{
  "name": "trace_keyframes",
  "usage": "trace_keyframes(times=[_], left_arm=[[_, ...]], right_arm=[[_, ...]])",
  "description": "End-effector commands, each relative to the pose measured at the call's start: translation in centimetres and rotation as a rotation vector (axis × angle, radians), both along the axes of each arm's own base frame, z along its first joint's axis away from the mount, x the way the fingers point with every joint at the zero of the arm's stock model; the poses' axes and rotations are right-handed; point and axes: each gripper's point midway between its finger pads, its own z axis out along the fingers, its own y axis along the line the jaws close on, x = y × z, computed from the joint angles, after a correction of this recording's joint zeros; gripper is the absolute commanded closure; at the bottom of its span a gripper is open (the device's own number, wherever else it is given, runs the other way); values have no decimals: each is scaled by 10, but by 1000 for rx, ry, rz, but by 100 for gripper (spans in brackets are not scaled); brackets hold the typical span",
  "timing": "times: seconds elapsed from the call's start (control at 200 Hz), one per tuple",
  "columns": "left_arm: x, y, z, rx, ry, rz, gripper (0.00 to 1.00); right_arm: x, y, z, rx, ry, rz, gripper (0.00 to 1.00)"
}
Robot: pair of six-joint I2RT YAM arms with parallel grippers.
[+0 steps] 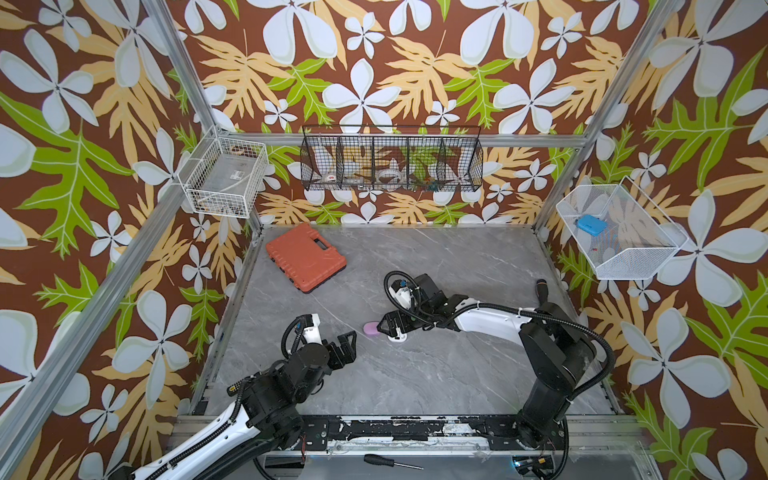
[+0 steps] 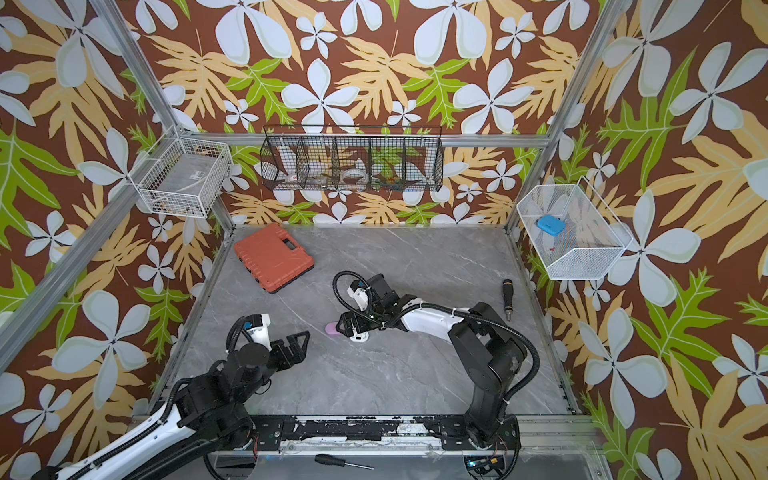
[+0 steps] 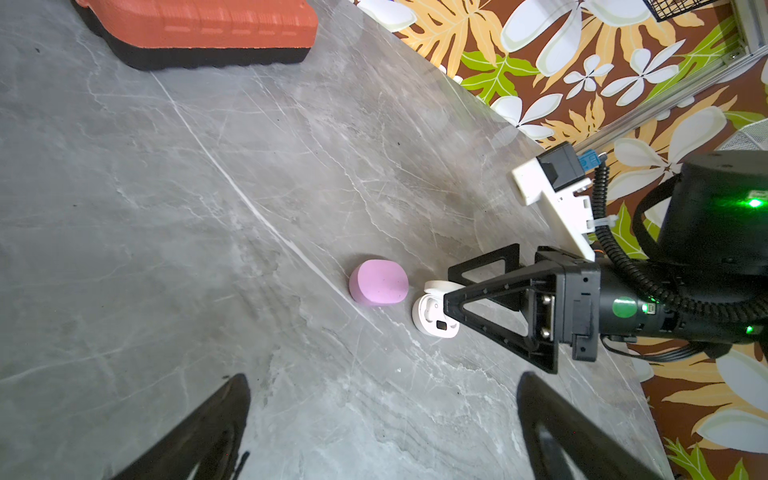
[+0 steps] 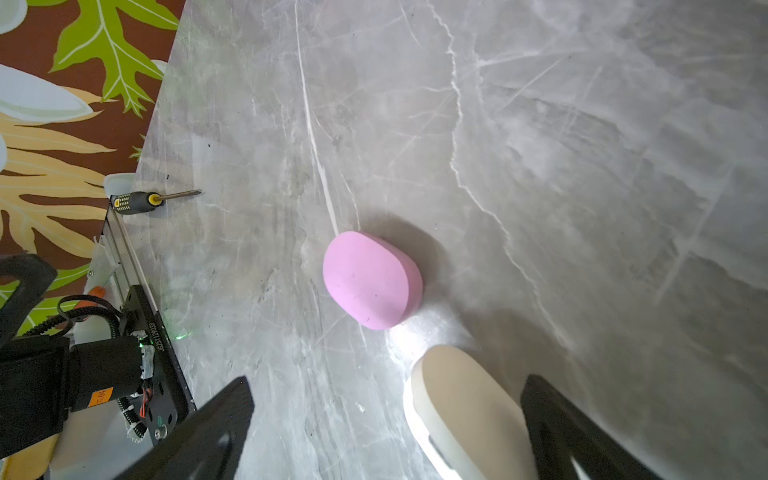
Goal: Insert the wireless bluetooth earbuds into the charging case
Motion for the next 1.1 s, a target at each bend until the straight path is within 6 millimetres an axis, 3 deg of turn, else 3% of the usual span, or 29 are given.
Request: trace_keyframes(times=[0.0,0.375,0.465,0.575,0.731,0.896,1.096], left_arm=[[1,-2,4,-12,-15,-7,0],[1,-3,4,-13,-16,-7,0],[1,-3,4,-14,-16,-9,0],[1,-3,5,-16,-19,-8,0],[3,-2,4,-6,-25,-4,0],[10,2,8,29,-71,25,0],[26,20,34,211,-224,83,0]], right_arm=[[-1,3,4,-1,-23,13,0],[-9,4,7,-5,-30,21,0],[-13,5,16,-3,-50,23,0],[-16,4,41,2,-109,15,0],[-21,-12,98,58,-227,-19,0],[-28,-45,147,67,-372,-83,0],[-34,-100,178,47,-570,-224,0]])
